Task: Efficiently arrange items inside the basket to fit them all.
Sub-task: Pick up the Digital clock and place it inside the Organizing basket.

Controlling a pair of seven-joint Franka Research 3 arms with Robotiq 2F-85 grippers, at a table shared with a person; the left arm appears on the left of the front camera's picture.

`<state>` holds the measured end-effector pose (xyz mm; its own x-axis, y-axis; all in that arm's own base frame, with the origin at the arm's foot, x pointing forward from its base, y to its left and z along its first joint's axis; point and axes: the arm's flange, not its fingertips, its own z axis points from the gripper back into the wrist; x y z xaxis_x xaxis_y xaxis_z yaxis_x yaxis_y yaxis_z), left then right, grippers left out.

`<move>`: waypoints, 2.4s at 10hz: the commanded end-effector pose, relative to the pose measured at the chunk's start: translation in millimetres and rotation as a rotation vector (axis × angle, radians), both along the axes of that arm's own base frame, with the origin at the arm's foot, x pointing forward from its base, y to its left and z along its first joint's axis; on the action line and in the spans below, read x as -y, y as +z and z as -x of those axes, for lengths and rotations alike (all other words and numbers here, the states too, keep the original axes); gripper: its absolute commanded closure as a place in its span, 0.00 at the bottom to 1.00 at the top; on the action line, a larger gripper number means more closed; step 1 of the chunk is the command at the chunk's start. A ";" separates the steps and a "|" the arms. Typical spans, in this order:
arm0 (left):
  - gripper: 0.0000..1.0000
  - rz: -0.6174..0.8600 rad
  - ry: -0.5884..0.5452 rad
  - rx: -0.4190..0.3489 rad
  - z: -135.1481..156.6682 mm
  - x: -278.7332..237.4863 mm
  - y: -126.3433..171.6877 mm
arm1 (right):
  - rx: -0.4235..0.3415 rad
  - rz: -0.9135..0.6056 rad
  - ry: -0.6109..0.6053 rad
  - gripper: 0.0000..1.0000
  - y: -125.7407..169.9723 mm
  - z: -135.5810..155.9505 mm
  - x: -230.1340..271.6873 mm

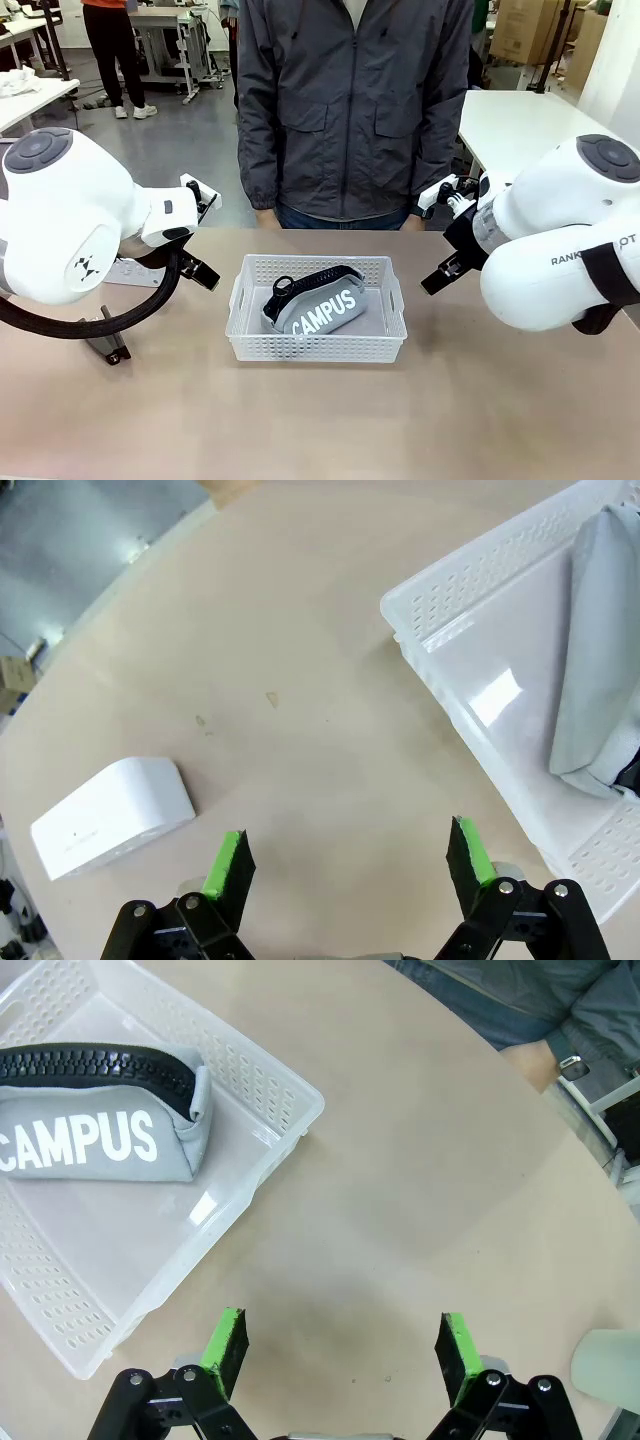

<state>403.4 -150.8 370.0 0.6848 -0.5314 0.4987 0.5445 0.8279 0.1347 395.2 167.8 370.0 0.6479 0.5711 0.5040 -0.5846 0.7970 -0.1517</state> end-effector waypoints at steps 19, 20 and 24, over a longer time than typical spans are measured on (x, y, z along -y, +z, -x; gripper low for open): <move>0.00 1.616 0.250 0.032 172.3 -276.9 57.0 | -0.005 -1.416 -0.434 0.00 66.0 151.1 340.0; 0.00 1.619 0.263 0.024 169.3 -273.9 55.6 | -0.008 -1.405 -0.442 0.00 64.0 149.9 340.3; 0.00 1.590 0.259 -0.018 108.0 -358.0 76.5 | -0.056 -1.415 -0.448 0.00 79.2 125.5 397.2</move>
<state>304.2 198.7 453.8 0.6782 0.6053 0.4167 0.3414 0.2427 -0.9081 275.9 -224.9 449.7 0.6761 -0.5970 0.4319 -0.2189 0.3970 0.8913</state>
